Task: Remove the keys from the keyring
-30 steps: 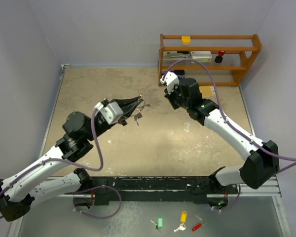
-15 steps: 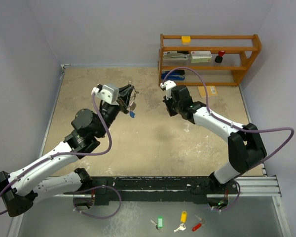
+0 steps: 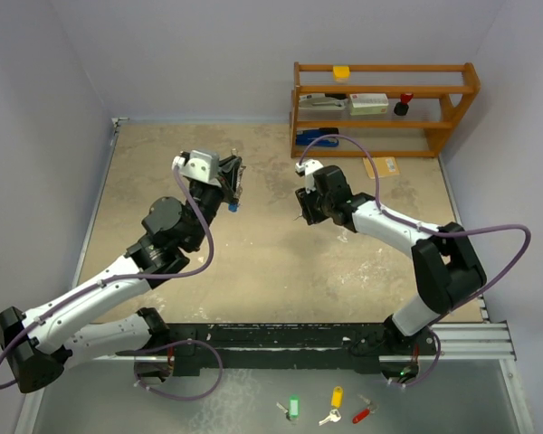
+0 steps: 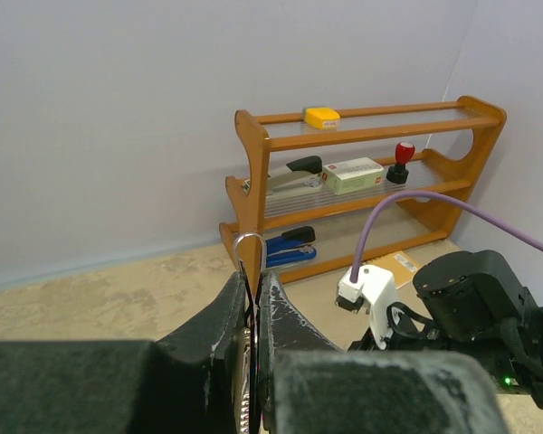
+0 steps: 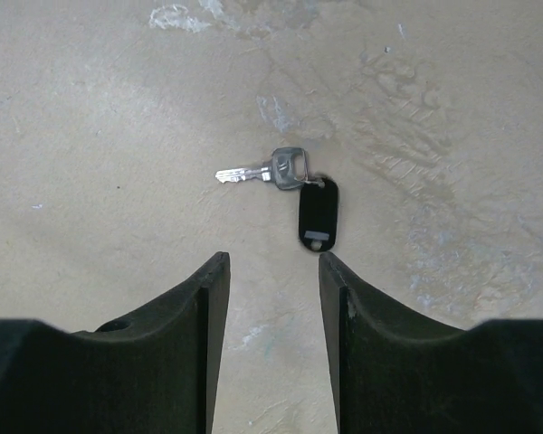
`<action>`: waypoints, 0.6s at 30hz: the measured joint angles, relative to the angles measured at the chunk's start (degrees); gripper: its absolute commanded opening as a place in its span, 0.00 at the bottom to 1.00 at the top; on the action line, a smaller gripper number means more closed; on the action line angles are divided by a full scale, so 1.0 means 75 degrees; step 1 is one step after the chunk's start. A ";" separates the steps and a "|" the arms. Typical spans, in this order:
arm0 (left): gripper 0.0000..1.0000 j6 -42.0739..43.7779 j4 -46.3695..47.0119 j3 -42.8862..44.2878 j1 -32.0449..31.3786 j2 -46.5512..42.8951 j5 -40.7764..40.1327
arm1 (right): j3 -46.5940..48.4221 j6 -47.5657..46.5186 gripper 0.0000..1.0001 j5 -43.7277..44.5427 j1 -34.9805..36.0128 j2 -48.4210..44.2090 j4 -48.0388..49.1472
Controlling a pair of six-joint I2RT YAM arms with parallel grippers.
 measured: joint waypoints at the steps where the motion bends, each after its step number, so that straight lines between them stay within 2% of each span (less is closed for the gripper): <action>1: 0.00 -0.0012 0.0000 0.0000 0.0000 0.0015 -0.0026 | -0.0009 -0.0009 0.47 0.0000 0.0000 -0.0006 0.0050; 5: 0.00 -0.0009 0.0032 0.0000 0.0000 0.0026 -0.0087 | -0.0294 -0.0032 0.52 -0.0087 0.0000 -0.0425 0.0498; 8: 0.00 -0.0012 0.0102 0.0000 0.0000 0.0026 -0.0055 | -0.0883 0.0041 0.58 -0.0487 0.0000 -0.1498 0.1204; 13: 0.00 -0.0096 0.0420 -0.0085 0.0000 0.0026 0.0329 | -0.1626 0.0557 0.58 -0.1556 0.0000 -0.3124 0.3005; 18: 0.00 -0.0274 0.0685 -0.0149 0.0000 0.0105 0.0714 | -0.1594 0.1189 0.59 -0.2926 0.0015 -0.3171 0.4109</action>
